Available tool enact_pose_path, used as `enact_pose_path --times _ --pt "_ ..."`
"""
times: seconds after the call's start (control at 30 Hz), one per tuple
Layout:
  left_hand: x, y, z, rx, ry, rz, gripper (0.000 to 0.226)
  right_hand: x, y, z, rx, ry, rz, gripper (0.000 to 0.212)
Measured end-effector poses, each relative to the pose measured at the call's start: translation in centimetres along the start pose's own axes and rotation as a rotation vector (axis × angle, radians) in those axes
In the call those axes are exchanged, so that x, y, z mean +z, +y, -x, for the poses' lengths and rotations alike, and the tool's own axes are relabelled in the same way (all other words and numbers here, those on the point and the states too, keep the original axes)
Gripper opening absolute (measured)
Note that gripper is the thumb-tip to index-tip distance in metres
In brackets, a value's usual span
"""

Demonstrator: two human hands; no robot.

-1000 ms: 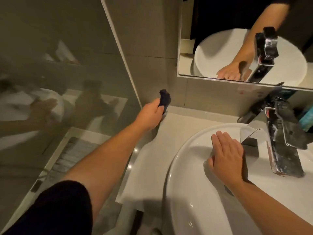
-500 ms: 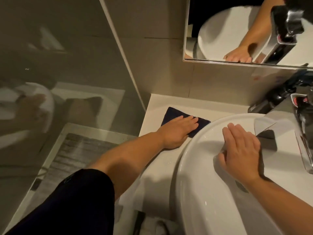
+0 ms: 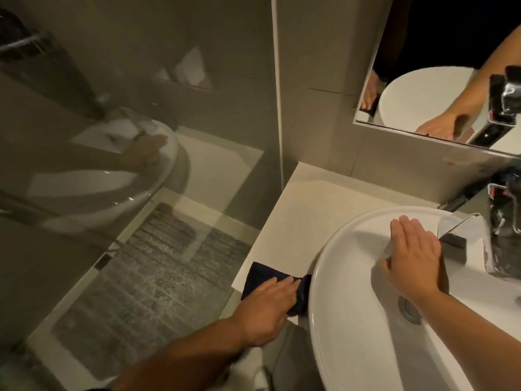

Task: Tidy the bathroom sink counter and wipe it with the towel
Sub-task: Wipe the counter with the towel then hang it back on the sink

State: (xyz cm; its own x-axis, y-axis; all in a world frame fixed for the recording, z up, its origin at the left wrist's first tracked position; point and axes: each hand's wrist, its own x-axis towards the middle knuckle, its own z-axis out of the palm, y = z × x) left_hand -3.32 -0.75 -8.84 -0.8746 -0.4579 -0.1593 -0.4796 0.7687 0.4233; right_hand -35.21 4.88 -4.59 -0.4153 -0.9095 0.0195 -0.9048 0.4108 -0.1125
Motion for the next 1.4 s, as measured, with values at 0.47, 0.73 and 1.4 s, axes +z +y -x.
enact_pose_path --times 0.47,0.73,1.4 --pt "-0.7 4.3 5.1 -0.069 -0.184 0.041 0.046 -3.1 -0.3 0.1 -0.020 -0.155 0.190 0.069" --pt "-6.2 5.3 5.3 -0.514 -0.191 0.940 0.026 -5.0 -3.8 8.4 0.066 -0.226 -0.360 0.021" --pt "-12.1 14.2 1.1 0.287 0.184 0.405 0.051 -17.9 -8.3 15.5 0.532 -0.043 -1.519 0.017"
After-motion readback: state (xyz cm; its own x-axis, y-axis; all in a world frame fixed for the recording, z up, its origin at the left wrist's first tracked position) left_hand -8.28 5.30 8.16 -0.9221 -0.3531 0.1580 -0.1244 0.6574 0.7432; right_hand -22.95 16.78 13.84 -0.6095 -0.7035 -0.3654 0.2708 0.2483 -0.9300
